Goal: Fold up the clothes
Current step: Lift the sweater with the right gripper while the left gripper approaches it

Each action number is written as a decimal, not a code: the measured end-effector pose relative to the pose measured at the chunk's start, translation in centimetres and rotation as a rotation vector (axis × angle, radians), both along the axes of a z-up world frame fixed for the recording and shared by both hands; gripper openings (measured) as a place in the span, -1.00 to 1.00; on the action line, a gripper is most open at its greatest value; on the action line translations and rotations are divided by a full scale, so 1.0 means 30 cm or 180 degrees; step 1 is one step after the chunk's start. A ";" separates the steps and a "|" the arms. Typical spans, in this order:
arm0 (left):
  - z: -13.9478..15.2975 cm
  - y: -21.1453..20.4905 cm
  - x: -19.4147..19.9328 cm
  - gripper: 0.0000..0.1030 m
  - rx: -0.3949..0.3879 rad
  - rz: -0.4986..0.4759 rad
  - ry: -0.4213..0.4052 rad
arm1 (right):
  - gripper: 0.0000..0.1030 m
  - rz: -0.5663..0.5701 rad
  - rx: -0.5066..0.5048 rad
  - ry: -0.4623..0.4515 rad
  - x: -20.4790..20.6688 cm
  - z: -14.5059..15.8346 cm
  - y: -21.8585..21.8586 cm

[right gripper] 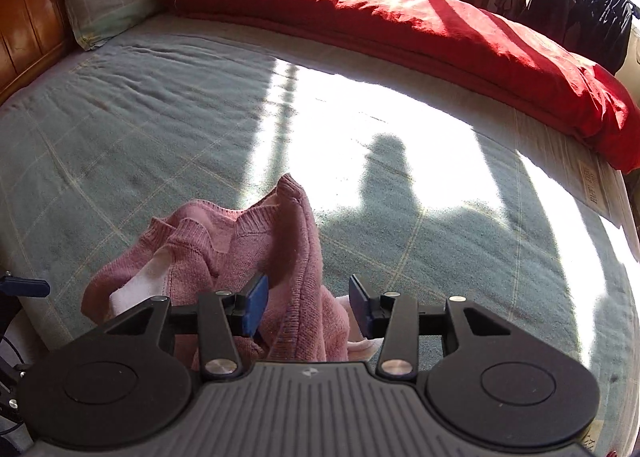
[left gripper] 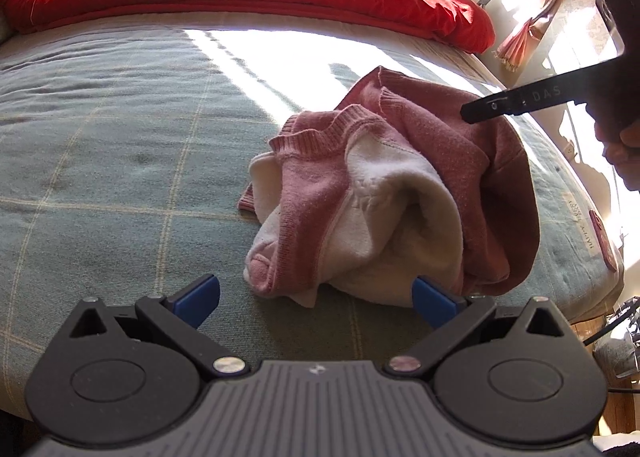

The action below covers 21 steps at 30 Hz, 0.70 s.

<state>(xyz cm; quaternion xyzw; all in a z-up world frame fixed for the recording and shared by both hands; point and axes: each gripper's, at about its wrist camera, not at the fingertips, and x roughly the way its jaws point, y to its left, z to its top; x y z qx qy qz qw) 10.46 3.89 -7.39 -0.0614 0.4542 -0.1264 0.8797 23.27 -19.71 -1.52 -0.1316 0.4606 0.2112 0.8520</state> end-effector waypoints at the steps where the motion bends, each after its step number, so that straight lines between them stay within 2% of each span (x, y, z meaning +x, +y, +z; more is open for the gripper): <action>1: 0.000 0.003 0.005 0.97 0.0005 0.0012 -0.0003 | -0.05 -0.0009 0.0005 0.0048 0.008 -0.017 0.002; 7: -0.010 0.013 0.021 0.97 0.0003 0.0052 0.0010 | -0.06 -0.0021 0.0074 0.0187 0.045 -0.074 0.013; 8: -0.015 0.012 0.023 0.97 0.0020 0.0056 0.0025 | -0.14 -0.0002 0.0070 0.0182 0.047 -0.077 0.016; 9: -0.019 0.011 0.026 0.97 0.0035 0.0065 0.0031 | -0.42 0.0027 0.0064 0.0171 0.045 -0.076 0.019; 10: -0.022 0.012 0.028 0.97 0.0039 0.0071 0.0009 | -0.56 0.0058 0.0058 0.0160 0.042 -0.075 0.022; 14: -0.028 0.020 0.042 0.97 0.0013 0.0086 -0.0050 | -0.59 0.0170 0.0012 0.0104 0.018 -0.063 0.021; 17: -0.027 0.034 0.074 0.97 -0.0085 0.0092 0.0001 | -0.59 0.0197 -0.0011 0.0063 -0.002 -0.053 0.005; 21: -0.012 0.060 0.121 0.94 -0.0178 0.0100 -0.0068 | -0.59 0.0187 0.0011 0.0038 -0.021 -0.050 -0.024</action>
